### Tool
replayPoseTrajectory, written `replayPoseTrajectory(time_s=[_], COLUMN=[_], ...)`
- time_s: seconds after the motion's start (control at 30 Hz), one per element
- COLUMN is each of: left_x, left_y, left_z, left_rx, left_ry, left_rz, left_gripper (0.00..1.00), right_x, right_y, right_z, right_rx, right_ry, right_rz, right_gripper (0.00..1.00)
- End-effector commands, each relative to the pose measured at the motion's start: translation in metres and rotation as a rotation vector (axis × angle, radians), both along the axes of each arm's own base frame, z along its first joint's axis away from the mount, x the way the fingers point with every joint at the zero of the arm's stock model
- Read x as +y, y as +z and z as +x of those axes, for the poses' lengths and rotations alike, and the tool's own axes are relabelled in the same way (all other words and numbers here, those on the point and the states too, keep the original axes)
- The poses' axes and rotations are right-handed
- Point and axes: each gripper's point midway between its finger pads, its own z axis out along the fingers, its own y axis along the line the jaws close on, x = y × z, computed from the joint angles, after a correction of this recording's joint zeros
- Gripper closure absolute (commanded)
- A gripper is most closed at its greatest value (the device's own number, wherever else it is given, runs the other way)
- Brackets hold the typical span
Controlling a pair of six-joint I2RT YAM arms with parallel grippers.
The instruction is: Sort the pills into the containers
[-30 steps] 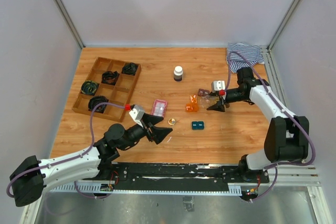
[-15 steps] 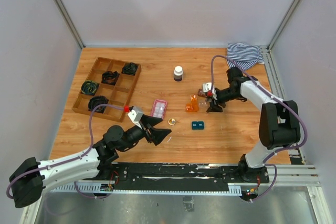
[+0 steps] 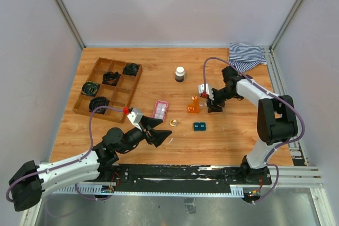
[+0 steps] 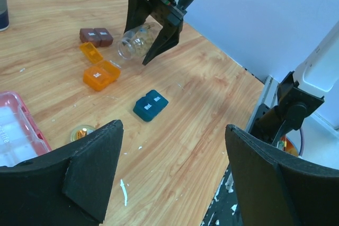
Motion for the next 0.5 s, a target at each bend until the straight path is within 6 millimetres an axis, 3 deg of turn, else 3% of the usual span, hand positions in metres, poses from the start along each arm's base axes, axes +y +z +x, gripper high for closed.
replayPoseTrajectory(time_s=[0.0,0.47], left_x=[0.0046,0.0073], left_y=[0.0010,0.0010], left_z=[0.0021,0.0014], left_rx=[-0.009,-0.010], left_ry=[0.021,0.027], left_rz=[-0.011,-0.013], left_gripper=[0.16,0.16], right_x=[0.0044,0.0062], right_y=[0.0011,-0.0078], right_z=[0.0081,0.0131], right_rx=[-0.008,0.001], right_ry=[-0.005,-0.011], right_rz=[-0.042,-0.108], right_gripper=[0.95,0.96])
